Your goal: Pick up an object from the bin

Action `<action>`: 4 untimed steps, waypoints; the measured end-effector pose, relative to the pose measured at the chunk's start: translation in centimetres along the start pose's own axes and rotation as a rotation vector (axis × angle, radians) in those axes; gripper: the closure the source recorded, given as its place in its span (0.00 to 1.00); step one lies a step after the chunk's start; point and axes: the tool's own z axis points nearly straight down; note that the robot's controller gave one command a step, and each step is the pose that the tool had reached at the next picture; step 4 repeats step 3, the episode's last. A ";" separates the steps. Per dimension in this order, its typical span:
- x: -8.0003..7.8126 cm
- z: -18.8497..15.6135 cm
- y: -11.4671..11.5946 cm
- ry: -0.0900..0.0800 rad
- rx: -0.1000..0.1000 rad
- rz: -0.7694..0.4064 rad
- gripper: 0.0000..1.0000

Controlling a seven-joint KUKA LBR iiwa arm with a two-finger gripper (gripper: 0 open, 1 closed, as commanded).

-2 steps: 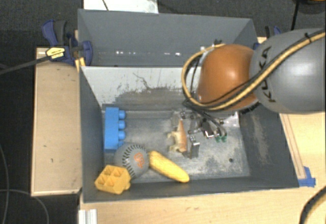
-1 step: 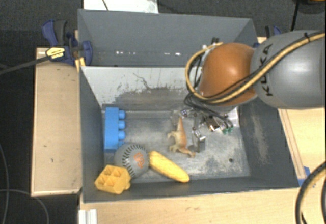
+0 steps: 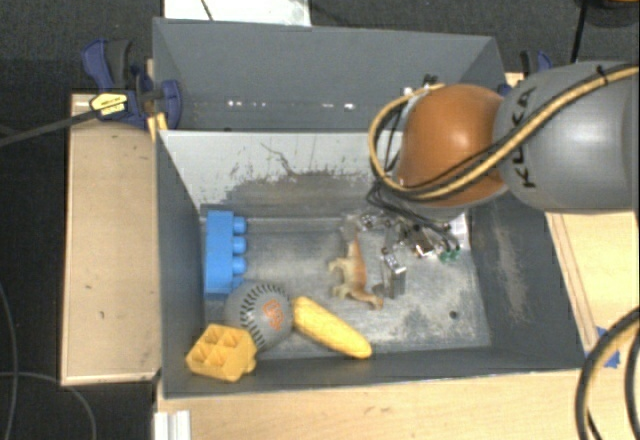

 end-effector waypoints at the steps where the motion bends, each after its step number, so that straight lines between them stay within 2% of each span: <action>1: -0.1 1.3 -0.2 0.000 0.000 0.059 0.00; 2: -0.6 2.4 -0.4 -0.003 0.001 -0.121 0.00; 3: -0.5 3.3 -0.6 0.001 0.000 0.180 1.00; 4: -0.5 3.3 -0.6 0.001 0.000 0.180 1.00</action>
Offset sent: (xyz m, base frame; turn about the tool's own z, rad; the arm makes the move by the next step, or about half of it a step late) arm 0.0116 -0.0019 -0.0351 -0.0210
